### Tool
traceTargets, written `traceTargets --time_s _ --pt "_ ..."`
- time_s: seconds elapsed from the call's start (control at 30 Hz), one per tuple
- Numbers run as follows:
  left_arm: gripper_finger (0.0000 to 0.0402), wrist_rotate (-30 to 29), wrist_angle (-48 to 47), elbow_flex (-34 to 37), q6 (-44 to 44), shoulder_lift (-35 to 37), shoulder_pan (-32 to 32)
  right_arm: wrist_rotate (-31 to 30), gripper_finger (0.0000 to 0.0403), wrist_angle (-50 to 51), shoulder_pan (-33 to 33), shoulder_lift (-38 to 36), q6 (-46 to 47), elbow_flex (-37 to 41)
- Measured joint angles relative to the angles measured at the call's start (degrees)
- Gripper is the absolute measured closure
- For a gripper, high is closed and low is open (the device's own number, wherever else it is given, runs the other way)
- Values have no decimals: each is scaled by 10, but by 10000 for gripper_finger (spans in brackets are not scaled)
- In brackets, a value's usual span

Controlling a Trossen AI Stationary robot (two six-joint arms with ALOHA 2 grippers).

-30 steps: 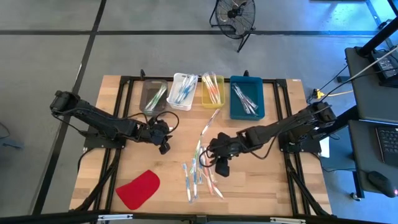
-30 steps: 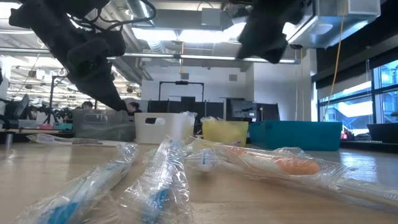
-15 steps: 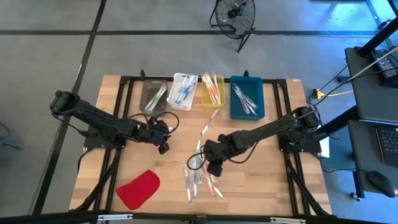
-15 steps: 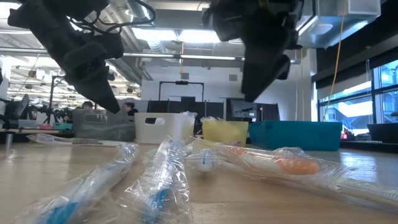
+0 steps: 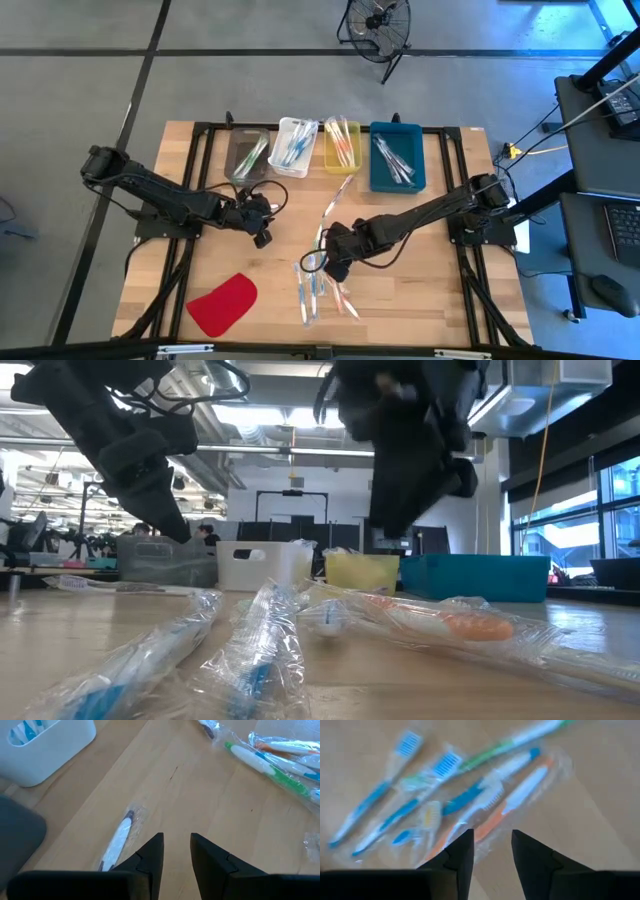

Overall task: Pick & Place Toothbrushes
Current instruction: Put the orange toothbrush into the yellow bin

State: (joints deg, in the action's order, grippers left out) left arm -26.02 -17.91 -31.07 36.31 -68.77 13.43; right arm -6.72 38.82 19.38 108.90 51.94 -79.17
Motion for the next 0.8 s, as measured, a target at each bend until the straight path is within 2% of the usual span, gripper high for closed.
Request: traceTargets --time_s 0.2,0.8 --pt "310 0 -1 0 0 0 0 2 251 -2 0 40 63 1" --pt "311 1 -3 0 0 0 0 -1 234 -33 0 72 77 5"
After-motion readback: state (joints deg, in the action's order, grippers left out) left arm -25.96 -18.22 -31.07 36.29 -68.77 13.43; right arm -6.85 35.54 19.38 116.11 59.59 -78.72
